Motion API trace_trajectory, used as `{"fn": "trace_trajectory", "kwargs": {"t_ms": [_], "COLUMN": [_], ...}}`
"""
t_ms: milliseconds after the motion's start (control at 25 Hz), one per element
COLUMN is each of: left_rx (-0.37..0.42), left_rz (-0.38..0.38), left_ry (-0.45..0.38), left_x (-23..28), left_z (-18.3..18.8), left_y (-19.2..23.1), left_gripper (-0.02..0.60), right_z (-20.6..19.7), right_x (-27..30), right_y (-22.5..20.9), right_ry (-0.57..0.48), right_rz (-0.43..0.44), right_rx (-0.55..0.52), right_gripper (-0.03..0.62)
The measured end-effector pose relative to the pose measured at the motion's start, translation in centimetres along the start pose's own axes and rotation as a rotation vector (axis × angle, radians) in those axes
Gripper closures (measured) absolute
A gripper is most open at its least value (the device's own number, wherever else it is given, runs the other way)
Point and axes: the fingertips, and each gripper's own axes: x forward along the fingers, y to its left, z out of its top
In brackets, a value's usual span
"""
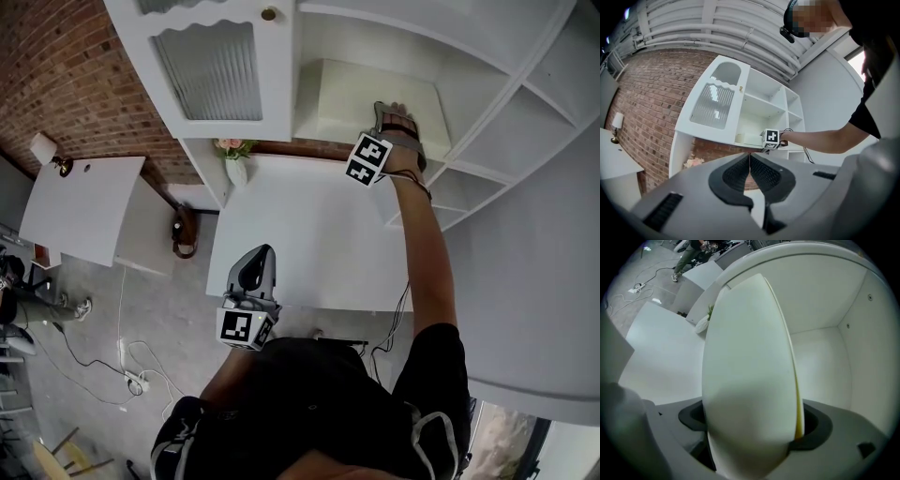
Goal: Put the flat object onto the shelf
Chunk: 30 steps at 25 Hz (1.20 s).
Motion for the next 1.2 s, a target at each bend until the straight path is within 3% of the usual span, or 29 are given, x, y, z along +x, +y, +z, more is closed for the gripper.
{"fn": "trace_trajectory", "kwargs": {"t_ms": [240,480,760,840,880,1040,1200], "left_rx": [0.000,-0.013,-0.015,-0.016,-0.015,-0.017,-0.013], "left_rz": [-0.019,-0.019,-0.038,-0.056,-0.066,-0.095,-0.118], "left_ry": [0.000,-0.007,0.005,0.011,0.014,0.021,0.026], "left_x": [-1.0,-2.4,-3.5,-3.4,-3.3,-3.5,-3.7], "left_z": [0.1,0.3,0.1,0.0,-0.1,-0.5,-0.9], "left_y": [-0.6,-0.9,-1.2,-1.6,-1.9,-3.0,-3.9], "left_gripper": [0.568,0.568,0.568,0.568,0.568,0.568,0.568], "right_z": [0.2,0.5,2.1,2.2,2.0,0.5,-1.1], "right_x": [-0.4,-6.8,-20.0,-23.2,-24.2,-26.8,-30.0], "right_y": [-0.2,0.5,6.5,8.6,10.1,16.3,18.9], "right_ry": [-0.036,-0.149,-0.543,-0.658,-0.691,-0.679,-0.637], "right_rz": [-0.017,-0.016,0.042,0.055,0.067,0.095,0.091], "right_rx": [0.008,0.154,0.737,0.963,1.062,1.351,1.514], "right_gripper": [0.114,0.117,0.148,0.404,0.422,0.510,0.545]}}
